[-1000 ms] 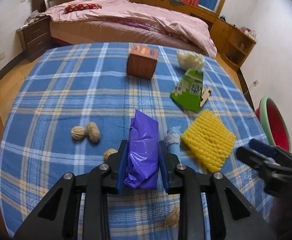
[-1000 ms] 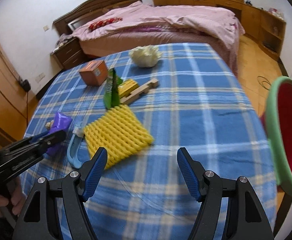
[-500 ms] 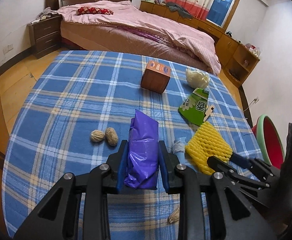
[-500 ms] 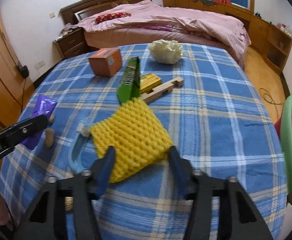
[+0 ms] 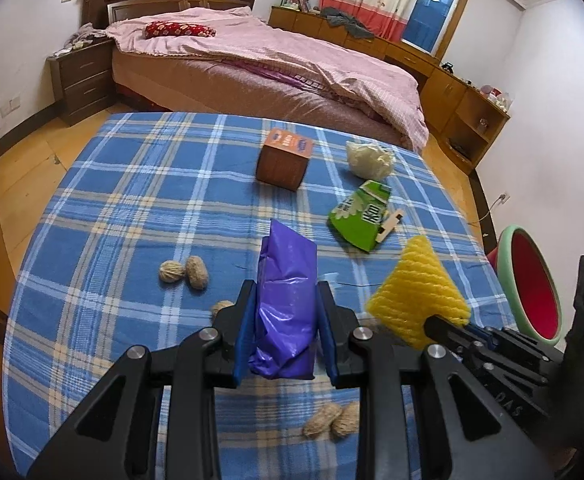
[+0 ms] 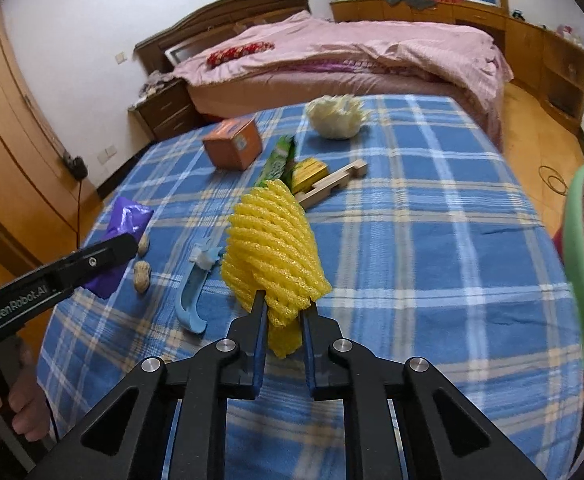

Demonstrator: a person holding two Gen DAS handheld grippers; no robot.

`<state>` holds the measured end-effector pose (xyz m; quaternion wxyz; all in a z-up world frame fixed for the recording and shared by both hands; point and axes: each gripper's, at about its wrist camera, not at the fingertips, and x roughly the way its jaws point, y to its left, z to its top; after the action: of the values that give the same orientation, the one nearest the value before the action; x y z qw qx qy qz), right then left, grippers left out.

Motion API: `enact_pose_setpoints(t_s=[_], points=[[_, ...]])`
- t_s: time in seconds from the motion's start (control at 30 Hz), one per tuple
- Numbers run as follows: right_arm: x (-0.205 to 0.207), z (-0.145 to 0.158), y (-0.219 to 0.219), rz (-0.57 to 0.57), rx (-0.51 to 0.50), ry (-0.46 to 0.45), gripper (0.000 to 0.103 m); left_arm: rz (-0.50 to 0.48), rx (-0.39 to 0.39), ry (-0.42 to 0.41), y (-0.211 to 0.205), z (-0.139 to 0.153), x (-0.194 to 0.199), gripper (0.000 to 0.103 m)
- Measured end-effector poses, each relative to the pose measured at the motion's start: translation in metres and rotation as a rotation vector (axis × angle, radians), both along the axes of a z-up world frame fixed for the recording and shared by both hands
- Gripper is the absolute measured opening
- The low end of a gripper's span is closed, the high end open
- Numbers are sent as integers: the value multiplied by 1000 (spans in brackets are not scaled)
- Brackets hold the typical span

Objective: Collect trash
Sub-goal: 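Grasp the yellow foam net with the right tool, then carry the purple bag with the left tool while the right tool carries the net over the bin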

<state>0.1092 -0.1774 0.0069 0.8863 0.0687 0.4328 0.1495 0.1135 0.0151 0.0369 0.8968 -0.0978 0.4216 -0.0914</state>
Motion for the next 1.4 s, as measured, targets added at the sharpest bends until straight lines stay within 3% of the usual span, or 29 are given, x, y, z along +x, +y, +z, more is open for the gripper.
enact_pose_setpoints(t_s=[0.73, 1.4], points=[[-56, 50, -118, -270, 77, -140, 15, -141, -49, -15, -68, 23, -5, 29], [-87, 46, -230, -544, 91, -153, 15, -387, -35, -31, -195, 33, 1, 29]])
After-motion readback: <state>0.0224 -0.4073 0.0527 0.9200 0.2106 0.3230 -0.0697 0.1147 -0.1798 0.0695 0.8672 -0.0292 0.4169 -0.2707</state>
